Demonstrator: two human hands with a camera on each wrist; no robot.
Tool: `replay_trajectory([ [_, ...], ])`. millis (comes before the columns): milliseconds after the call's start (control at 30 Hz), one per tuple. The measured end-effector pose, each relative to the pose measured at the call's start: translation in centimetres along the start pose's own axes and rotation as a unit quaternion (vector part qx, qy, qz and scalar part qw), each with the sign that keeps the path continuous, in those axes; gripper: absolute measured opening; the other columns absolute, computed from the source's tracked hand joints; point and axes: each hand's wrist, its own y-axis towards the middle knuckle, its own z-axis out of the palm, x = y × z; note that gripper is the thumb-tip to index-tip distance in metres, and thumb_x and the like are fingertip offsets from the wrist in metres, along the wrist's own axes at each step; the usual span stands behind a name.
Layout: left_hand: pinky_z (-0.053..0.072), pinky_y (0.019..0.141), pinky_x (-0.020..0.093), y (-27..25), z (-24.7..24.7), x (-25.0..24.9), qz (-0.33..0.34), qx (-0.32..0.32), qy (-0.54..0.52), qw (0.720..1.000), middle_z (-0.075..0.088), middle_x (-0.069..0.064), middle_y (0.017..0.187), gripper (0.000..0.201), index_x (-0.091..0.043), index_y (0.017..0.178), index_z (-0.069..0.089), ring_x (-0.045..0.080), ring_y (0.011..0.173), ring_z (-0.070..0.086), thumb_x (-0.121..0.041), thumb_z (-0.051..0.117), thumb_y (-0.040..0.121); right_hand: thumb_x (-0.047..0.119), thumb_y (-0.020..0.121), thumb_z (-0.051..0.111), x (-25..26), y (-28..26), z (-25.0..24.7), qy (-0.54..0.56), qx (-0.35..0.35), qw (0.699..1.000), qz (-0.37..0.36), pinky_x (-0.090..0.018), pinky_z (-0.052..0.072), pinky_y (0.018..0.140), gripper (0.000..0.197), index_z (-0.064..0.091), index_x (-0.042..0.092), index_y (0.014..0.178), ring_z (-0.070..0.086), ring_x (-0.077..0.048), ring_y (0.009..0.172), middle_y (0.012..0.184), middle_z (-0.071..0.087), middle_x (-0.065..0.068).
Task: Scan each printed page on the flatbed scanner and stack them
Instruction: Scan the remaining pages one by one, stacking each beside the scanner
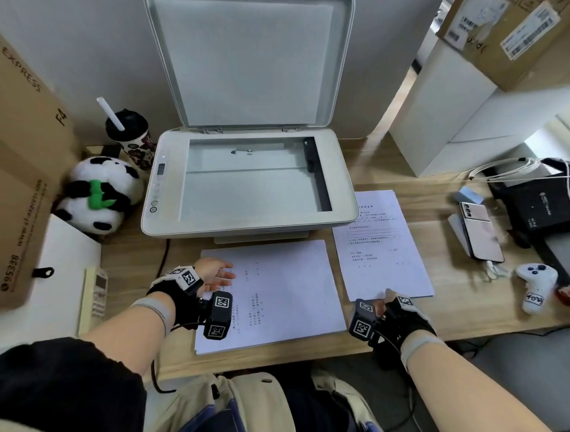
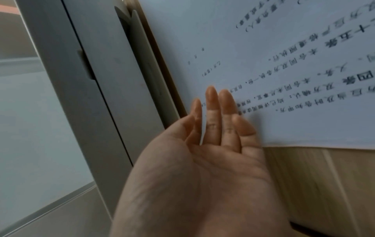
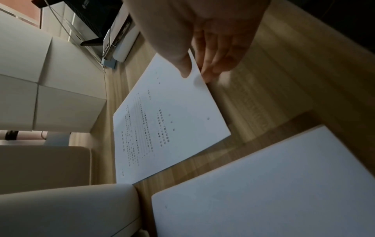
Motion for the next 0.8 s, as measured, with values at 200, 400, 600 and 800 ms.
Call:
replay_trajectory([
  [200,0.030,0.030,0.007,1.0,-0.5,0.8,0.001,-0.051,-0.004,0.999,0.057,0.007,0.071,0.021,-0.012,0.081,0.056,0.003,0.027,0.049,-0.012,0.043,0.098,0.011,0.091,0.053,2.1,-2.6,1.2,-0.030,0.010,0.999,0.024,-0.029,0.042,0.077,0.007,0.051,0.005,0.095,0.055,-0.028,0.090,0.093,0.056,-0.014],
  [400,0.028,0.033,0.011,1.2,-2.1,1.4,0.002,-0.106,-0.021,0.994,0.047,0.008,0.067,0.016,-0.008,0.085,0.053,0.015,0.039,0.047,-0.010,0.042,0.097,0.016,0.091,0.051,3.9,-0.9,5.8,0.102,0.036,0.993,-0.055,-0.033,0.048,0.066,0.017,0.063,0.010,0.102,0.060,-0.027,0.073,0.105,0.066,-0.015],
  [600,0.043,0.071,0.033,3.2,-3.5,3.7,-0.027,-0.105,-0.021,0.994,0.052,0.007,0.069,0.028,-0.013,0.064,0.048,0.025,0.069,0.050,-0.010,0.047,0.092,0.017,0.089,0.047,5.4,-1.5,8.4,-0.095,0.069,0.982,-0.147,-0.030,0.043,0.073,0.019,0.064,0.008,0.089,0.056,-0.030,0.082,0.091,0.061,-0.016],
  [800,0.042,0.048,0.018,1.8,-3.0,3.2,-0.027,-0.095,-0.055,0.994,0.047,0.010,0.067,0.031,-0.008,0.063,0.045,0.018,0.056,0.044,-0.002,0.043,0.094,0.014,0.093,0.046,5.8,-1.1,9.0,-0.183,0.032,0.970,-0.159,-0.027,0.036,0.069,0.027,0.067,0.000,0.102,0.050,-0.029,0.079,0.086,0.056,-0.015],
])
